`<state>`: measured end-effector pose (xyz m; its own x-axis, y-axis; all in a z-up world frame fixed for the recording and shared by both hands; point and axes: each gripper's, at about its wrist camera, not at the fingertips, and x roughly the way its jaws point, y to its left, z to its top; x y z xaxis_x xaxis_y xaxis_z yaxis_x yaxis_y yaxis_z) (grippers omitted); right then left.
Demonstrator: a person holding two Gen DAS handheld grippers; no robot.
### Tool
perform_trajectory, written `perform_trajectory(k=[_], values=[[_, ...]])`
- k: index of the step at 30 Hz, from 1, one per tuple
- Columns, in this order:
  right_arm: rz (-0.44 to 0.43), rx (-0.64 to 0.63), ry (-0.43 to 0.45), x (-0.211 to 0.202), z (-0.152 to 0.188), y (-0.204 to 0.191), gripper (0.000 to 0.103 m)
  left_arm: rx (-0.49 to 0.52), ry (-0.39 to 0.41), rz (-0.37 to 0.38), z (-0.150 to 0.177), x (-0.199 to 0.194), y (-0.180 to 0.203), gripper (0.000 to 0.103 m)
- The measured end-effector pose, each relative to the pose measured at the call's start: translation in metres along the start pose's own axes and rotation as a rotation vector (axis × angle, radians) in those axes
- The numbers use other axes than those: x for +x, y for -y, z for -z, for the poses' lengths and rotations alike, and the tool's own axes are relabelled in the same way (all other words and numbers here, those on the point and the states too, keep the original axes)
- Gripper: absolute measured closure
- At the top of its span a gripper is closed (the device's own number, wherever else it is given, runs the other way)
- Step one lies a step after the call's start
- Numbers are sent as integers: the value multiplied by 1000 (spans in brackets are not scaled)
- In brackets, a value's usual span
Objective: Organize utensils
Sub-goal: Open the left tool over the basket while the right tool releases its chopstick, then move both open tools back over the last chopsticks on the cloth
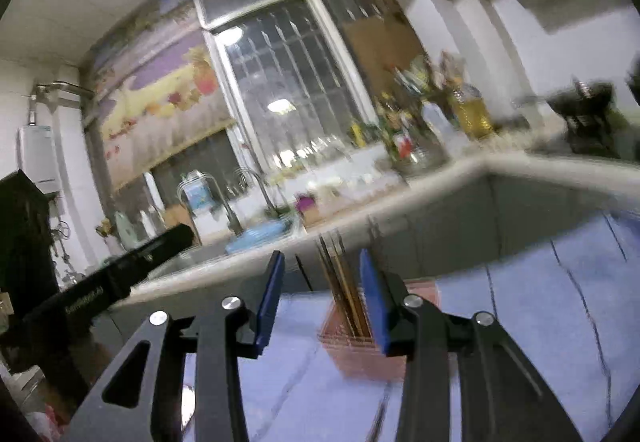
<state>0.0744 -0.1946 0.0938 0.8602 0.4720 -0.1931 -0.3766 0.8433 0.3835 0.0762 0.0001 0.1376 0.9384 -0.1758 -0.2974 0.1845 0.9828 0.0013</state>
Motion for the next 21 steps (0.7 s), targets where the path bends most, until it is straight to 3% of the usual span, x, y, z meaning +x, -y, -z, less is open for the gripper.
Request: perform_trajectory(k=[2,6,10,13,21], values=[[75,33,-75,-12,47,11,63,30,-55,-56,33,1,5,66],[205,92,-231,-27,123,29,63,76,-285,-94,124,14,19,66],[232,138,-433,-29,183,37,64,53,-451,-80,179,22,23,66],[212,134,-473,-33,195,31,69,54,-485,-89,195,18,23,66],[179,46,-482,-35,198,0,71,57,-474,-124,198,6,21,66]])
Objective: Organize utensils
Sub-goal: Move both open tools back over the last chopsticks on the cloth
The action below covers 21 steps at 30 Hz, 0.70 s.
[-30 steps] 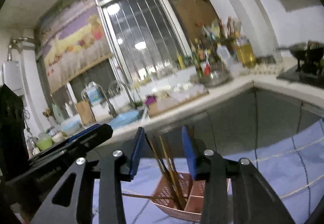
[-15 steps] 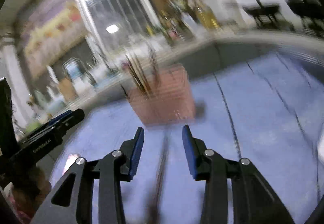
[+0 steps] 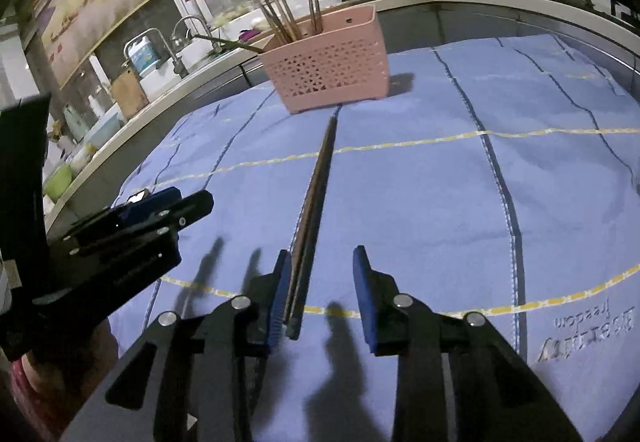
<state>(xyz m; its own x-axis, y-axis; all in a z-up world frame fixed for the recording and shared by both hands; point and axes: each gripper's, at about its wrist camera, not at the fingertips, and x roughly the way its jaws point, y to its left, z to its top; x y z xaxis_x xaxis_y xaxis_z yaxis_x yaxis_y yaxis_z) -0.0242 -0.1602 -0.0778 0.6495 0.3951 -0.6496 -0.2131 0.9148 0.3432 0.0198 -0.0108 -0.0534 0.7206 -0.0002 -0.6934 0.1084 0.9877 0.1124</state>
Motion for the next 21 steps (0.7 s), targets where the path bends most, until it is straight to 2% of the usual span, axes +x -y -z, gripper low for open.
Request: perform_trajectory(k=[21], values=[[14,26,-19,11,-5,3,71,-42,-26,-8,-8,15,-15,66]])
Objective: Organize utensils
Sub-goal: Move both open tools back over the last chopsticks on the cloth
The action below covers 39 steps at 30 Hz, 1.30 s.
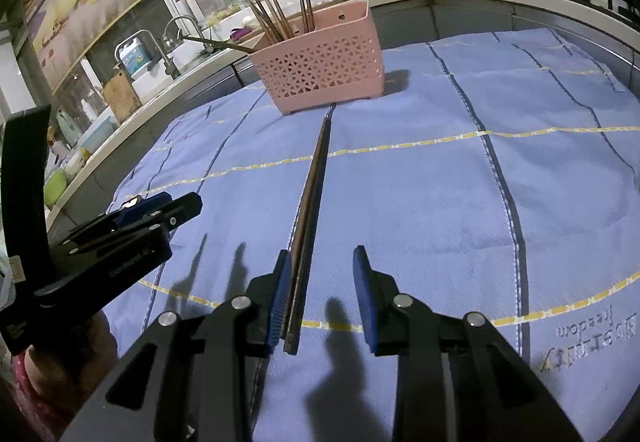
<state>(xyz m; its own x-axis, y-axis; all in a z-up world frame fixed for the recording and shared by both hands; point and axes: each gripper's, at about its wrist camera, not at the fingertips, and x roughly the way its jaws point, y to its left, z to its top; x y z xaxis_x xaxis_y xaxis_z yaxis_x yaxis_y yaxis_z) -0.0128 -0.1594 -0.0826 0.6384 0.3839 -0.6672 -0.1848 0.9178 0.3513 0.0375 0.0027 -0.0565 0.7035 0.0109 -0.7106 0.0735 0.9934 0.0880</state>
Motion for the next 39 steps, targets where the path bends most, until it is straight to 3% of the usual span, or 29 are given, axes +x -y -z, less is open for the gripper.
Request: perform_trajectory(k=[17,28,34,39], values=[[50,-46,-84,30,6,-6,71,-23,-51,4,7,23,-11,66],[80,-157,-66,39,8,-25,71,-32,-82,27,8,29,-13,66],[88,-101,-63,36,4,-11,71,-30,-92,33,7,31,-10,66],[86,-133,-63,38,5,-17,71,-23,-95,30,7,31,-6,66]])
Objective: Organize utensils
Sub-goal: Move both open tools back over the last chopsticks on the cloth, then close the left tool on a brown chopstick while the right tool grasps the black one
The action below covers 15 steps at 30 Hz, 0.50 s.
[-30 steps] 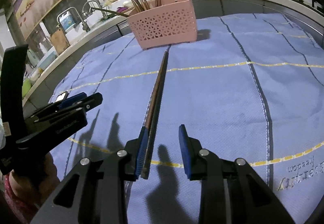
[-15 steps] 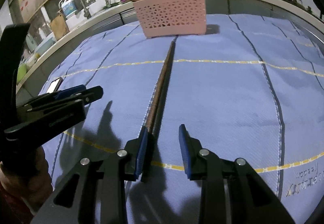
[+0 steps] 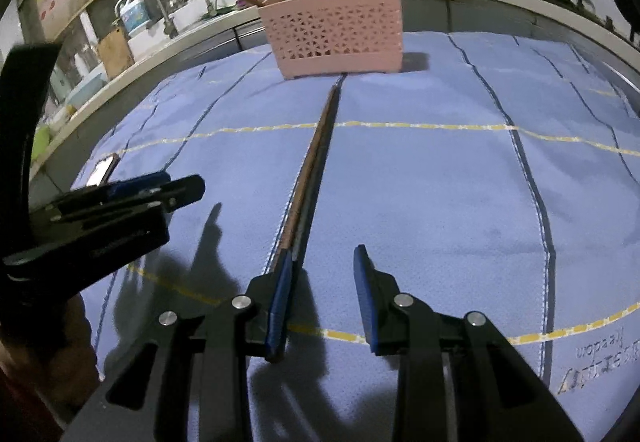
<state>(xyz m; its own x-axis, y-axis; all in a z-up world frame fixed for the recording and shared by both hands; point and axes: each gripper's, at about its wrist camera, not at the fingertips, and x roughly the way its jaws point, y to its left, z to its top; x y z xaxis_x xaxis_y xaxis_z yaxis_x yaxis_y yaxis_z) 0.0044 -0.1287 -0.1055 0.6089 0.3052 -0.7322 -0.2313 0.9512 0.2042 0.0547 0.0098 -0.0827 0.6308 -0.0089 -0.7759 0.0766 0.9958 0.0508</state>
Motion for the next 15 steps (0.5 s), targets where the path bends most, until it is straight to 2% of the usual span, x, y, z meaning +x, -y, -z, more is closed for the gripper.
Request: perform_trajectory(k=[6,8,10,11,12,14,15], values=[[95,-160,22,7,5,-25,71,2,-4,-6,0,1,2,66],[95,-167,32,8,6,-25,71,8,-5,-6,0,1,5,66],[90,-162,38,7,6,-21,77,19,-4,-3,-3,1,9,66],[97,-163,44,6,6,-19,89,22,-5,-1,-4,2,10,66],[103,-152,48,5,6,-14,96,26,-6,5,-6,2,12,66],[123,-103,58,1,6,1,97,30,-7,12,-9,3,15,63],[130,-84,62,0,7,7,97,28,-9,14,-11,5,16,56]])
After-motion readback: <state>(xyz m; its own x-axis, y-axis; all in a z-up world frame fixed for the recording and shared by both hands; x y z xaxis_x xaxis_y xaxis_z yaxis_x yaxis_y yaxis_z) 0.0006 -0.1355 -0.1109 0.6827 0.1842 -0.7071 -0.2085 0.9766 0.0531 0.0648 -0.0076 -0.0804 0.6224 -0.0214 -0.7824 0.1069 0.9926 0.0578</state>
